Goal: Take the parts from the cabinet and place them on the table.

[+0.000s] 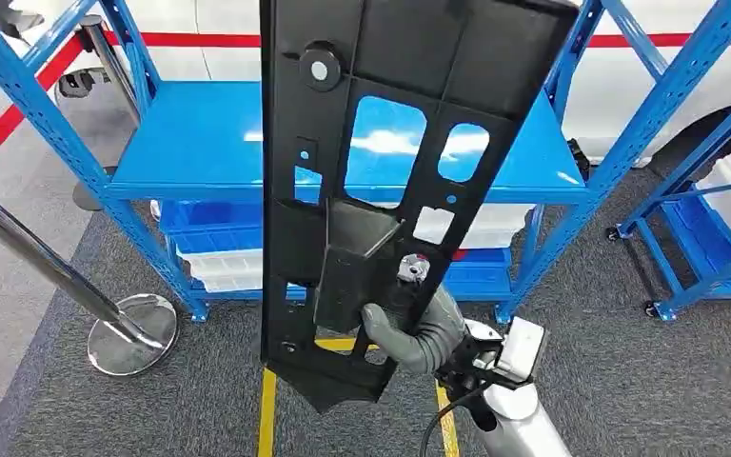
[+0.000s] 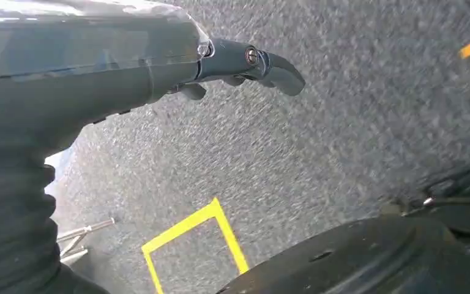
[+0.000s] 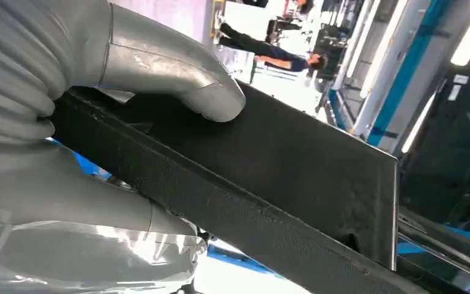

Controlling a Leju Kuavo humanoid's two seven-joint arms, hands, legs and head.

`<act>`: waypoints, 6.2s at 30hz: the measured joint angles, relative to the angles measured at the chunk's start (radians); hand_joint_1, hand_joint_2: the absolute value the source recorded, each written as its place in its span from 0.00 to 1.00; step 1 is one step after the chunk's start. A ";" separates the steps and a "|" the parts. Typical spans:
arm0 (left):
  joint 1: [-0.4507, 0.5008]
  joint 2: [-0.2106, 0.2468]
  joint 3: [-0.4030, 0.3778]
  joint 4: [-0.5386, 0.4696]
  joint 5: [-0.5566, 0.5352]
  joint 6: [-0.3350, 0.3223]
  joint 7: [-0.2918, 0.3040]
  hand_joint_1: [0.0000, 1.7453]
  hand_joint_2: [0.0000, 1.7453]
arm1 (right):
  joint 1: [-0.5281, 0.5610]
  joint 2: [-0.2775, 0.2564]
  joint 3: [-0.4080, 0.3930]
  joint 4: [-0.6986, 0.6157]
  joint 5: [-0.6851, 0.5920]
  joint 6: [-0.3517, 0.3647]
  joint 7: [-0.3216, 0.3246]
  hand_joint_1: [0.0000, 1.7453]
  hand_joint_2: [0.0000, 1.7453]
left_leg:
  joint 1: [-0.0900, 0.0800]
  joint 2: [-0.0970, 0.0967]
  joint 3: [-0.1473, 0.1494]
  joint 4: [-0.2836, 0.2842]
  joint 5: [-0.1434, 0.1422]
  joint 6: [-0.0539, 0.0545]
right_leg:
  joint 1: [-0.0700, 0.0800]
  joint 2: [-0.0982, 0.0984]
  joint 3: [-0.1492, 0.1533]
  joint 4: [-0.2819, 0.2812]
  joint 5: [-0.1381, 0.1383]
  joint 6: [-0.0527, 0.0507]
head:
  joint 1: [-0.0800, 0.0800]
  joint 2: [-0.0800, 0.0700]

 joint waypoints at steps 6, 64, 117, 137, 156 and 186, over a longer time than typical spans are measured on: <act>-0.001 0.000 0.000 0.000 -0.001 0.000 -0.001 0.00 1.00 | 0.003 0.004 -0.003 -0.010 0.000 0.006 -0.001 1.00 1.00 | -0.002 0.000 -0.060 0.009 0.053 -0.026 | 0.006 0.008 0.256 -0.340 0.040 -0.022 | 0.000 0.000; 0.013 -0.010 0.026 0.000 0.006 0.029 -0.034 0.00 1.00 | 0.054 0.063 -0.070 -0.023 0.077 -0.009 -0.004 1.00 1.00 | 0.002 -0.077 -0.032 0.040 0.004 -0.010 | 0.011 0.022 0.167 -0.204 0.039 -0.036 | -0.002 0.000; 0.025 -0.015 0.026 -0.003 -0.046 0.029 -0.005 0.00 1.00 | 0.281 0.042 -0.076 -0.236 0.243 -0.124 -0.091 1.00 1.00 | -0.008 0.052 -0.018 0.039 -0.013 -0.023 | 0.017 -0.121 0.208 -0.314 0.063 -0.033 | -0.003 0.000; -0.005 -0.011 0.015 -0.005 -0.091 0.044 -0.019 0.00 1.00 | 0.384 0.037 -0.099 -0.314 0.205 -0.085 -0.108 1.00 1.00 | -0.007 -0.039 -0.086 0.136 -0.053 -0.037 | 0.000 0.006 0.217 -0.338 0.081 -0.048 | -0.004 0.000; 0.006 0.004 0.001 -0.006 -0.076 0.102 -0.017 0.00 1.00 | 0.320 0.048 -0.115 -0.230 0.135 -0.050 -0.113 1.00 1.00 | 0.006 -0.050 -0.035 0.042 0.001 0.004 | 0.002 -0.004 0.070 -0.005 -0.086 -0.002 | -0.003 0.000; -0.030 0.010 0.011 -0.009 -0.062 0.126 -0.025 0.00 1.00 | 0.306 0.056 -0.122 -0.170 0.125 -0.049 -0.161 1.00 1.00 | 0.021 -0.034 -0.025 0.021 0.007 -0.002 | 0.006 -0.004 0.071 -0.011 -0.088 0.000 | -0.004 0.000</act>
